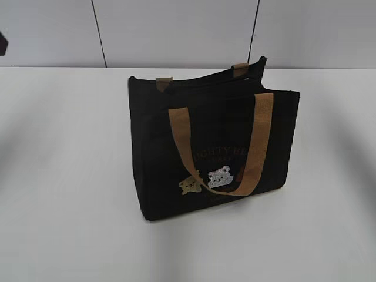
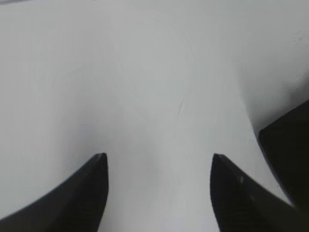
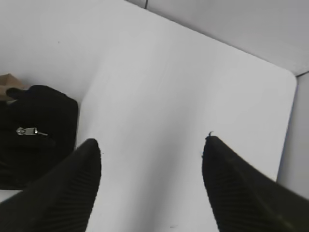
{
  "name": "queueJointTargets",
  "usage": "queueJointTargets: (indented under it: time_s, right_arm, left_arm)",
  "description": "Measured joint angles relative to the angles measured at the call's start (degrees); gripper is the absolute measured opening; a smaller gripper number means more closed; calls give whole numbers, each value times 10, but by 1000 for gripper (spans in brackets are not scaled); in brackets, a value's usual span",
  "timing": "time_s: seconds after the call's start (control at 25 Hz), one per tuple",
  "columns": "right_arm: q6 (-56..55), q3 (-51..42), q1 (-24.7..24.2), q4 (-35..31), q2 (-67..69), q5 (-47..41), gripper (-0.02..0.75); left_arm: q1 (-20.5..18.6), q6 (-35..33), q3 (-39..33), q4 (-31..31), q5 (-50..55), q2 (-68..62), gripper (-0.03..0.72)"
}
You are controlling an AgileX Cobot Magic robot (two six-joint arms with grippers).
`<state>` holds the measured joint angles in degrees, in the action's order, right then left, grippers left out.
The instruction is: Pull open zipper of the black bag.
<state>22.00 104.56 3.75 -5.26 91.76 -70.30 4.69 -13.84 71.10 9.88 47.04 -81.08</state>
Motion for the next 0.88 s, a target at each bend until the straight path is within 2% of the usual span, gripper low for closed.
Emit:
queueJointTargets:
  time_s: [0.12, 0.32, 0.6, 0.88]
  right_arm:
    - [-12, -1, -31, 2, -34, 0, 500]
    - [-21, -74, -54, -1, -109, 2, 500]
    - [-24, -311, -54, -26, -277, 9, 500]
    - [-24, -540, -54, -31, -476, 76, 500]
  left_arm:
    - [-27, 54, 0, -22, 67, 22, 494]
    - [-58, 71, -4, -57, 141, 76, 493]
    - [-61, 75, -103, -67, 145, 217, 493]
    - [-61, 75, -234, -44, 96, 406, 493]
